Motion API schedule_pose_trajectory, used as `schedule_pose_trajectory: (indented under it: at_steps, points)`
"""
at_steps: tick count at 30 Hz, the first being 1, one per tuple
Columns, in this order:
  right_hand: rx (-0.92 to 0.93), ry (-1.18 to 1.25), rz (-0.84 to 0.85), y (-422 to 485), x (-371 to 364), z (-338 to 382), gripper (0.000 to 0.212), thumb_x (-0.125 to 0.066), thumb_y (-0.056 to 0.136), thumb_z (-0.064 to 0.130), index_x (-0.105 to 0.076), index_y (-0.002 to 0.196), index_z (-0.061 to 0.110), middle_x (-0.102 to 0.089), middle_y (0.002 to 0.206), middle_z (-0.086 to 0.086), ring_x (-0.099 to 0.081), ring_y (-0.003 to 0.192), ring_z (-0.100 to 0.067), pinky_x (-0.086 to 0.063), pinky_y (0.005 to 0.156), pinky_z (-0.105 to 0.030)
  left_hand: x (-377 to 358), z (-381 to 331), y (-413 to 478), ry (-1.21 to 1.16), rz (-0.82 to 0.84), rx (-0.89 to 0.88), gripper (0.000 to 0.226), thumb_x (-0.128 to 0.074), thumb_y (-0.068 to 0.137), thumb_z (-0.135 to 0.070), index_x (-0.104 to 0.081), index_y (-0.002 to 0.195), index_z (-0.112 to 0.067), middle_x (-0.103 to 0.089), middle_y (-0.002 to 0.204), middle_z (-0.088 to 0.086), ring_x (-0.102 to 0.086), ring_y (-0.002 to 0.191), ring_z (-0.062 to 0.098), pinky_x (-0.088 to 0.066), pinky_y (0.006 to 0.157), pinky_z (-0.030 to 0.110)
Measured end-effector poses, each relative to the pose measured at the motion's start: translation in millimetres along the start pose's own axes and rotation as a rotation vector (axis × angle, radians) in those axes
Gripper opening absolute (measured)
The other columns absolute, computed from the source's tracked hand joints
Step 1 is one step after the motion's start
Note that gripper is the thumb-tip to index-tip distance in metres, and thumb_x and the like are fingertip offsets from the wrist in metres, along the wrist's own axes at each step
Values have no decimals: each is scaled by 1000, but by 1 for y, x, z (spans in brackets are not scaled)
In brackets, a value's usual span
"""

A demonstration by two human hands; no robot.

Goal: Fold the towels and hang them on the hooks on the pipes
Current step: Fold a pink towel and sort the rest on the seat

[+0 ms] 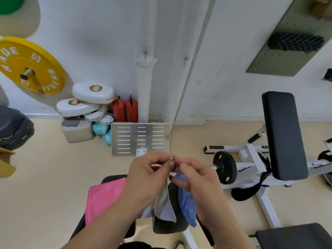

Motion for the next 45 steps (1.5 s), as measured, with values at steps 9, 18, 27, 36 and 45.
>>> schedule_pose_trajectory:
  at_steps: [9, 18, 27, 36, 45]
  points:
    - [215, -712, 319, 32, 45, 21, 28, -77, 88, 18, -72, 104, 39, -69, 111, 23, -60, 109, 7, -44, 87, -6, -12, -49, -5, 84, 170, -225, 23, -60, 100, -9, -70, 97, -30, -76, 87, -10, -70, 83, 4, -53, 74, 14]
    - [135, -760, 259, 49, 88, -4, 11, -71, 94, 25, -73, 94, 36, -76, 92, 17, -71, 91, -3, -59, 86, -26, 7, -48, -2, -78, -112, -249, 21, -59, 100, -4, -71, 95, -22, -72, 82, -13, -63, 77, -3, -47, 71, 8]
    - [218, -556, 115, 42, 96, -15, 36, -69, 96, 9, -71, 119, 37, -73, 111, 23, -67, 110, 5, -56, 99, -22, -6, -41, 4, -41, 45, -178, 18, -56, 102, -6, -70, 98, -16, -74, 81, -9, -66, 77, 0, -51, 71, 13]
    - [351, -592, 202, 36, 50, 5, 14, -80, 86, 21, -69, 81, 27, -71, 83, 13, -66, 84, -5, -51, 80, -14, -15, -38, 11, 40, 53, -190, 18, -57, 102, -6, -70, 103, -18, -79, 96, 1, -74, 94, 14, -58, 85, 27]
    - [175, -920, 477, 33, 68, -30, 8, -71, 93, 32, -68, 86, 33, -66, 84, 9, -60, 82, 1, -46, 77, -11, 9, -21, 28, -26, -216, -140, 15, -60, 102, -17, -72, 99, -26, -76, 94, 9, -67, 83, 22, -54, 84, 39]
Point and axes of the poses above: each hand's wrist, its own y-axis towards the middle knuckle, its own x-axis out of the back of the hand, z = x × y, the point moved 5 cm from there along y, towards the middle knuckle
